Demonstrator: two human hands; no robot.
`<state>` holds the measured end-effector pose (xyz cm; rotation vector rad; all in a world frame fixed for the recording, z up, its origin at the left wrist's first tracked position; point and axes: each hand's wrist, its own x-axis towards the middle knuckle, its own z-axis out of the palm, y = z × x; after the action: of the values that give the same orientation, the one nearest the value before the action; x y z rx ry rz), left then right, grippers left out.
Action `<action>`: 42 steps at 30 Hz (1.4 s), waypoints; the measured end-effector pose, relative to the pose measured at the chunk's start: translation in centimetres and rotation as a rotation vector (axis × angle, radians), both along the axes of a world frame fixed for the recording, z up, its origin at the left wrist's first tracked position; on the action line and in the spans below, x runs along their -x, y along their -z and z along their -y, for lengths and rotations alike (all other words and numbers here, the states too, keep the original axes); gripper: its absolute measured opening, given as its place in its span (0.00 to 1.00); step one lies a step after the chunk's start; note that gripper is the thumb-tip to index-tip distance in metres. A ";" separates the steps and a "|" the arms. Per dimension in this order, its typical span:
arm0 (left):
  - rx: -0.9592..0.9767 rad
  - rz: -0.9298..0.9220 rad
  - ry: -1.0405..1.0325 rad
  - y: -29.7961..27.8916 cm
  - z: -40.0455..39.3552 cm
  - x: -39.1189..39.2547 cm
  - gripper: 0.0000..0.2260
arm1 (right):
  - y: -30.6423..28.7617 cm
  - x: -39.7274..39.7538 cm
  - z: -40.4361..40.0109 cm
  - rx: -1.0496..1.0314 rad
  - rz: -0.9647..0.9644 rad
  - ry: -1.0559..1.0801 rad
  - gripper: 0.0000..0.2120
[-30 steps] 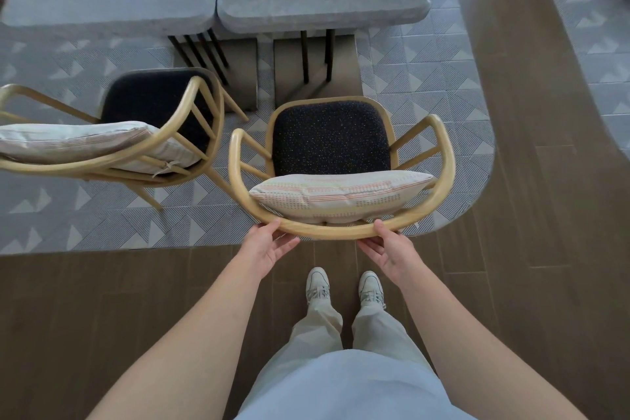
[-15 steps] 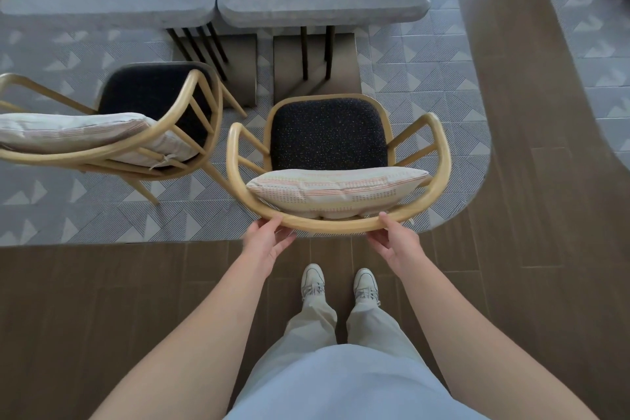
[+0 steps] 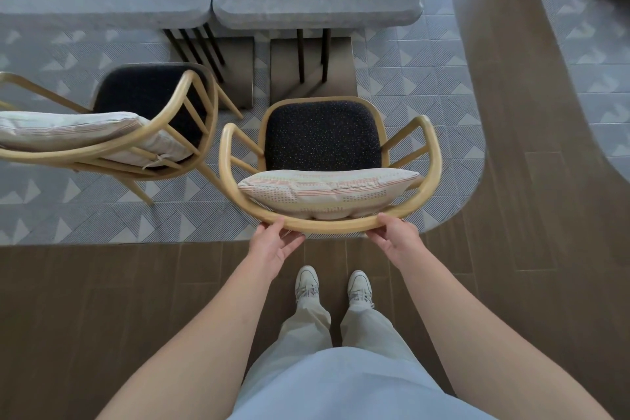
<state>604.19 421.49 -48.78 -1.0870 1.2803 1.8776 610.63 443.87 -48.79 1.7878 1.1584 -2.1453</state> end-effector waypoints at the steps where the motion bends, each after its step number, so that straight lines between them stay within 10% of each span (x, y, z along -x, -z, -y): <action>1: 0.003 0.002 0.002 0.0 0.0 0.0 0.15 | 0.0 0.0 -0.1 0.000 -0.001 -0.003 0.17; 16: 0.053 0.009 0.039 0.2 0.3 0.2 0.12 | -0.3 -0.7 0.3 -0.012 0.003 -0.029 0.16; 24: 0.422 -0.022 0.197 -1.9 -1.0 2.1 0.23 | -4.0 1.5 2.1 -0.287 0.126 -0.105 0.30; 42: 0.084 -0.779 0.243 -24.3 -4.4 10.3 0.24 | -23.7 10.5 2.8 -0.481 -0.633 -0.435 0.29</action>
<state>593.88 425.92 -24.44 -0.1808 1.8160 2.1383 600.16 441.05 -25.05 0.8043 2.1141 -2.3282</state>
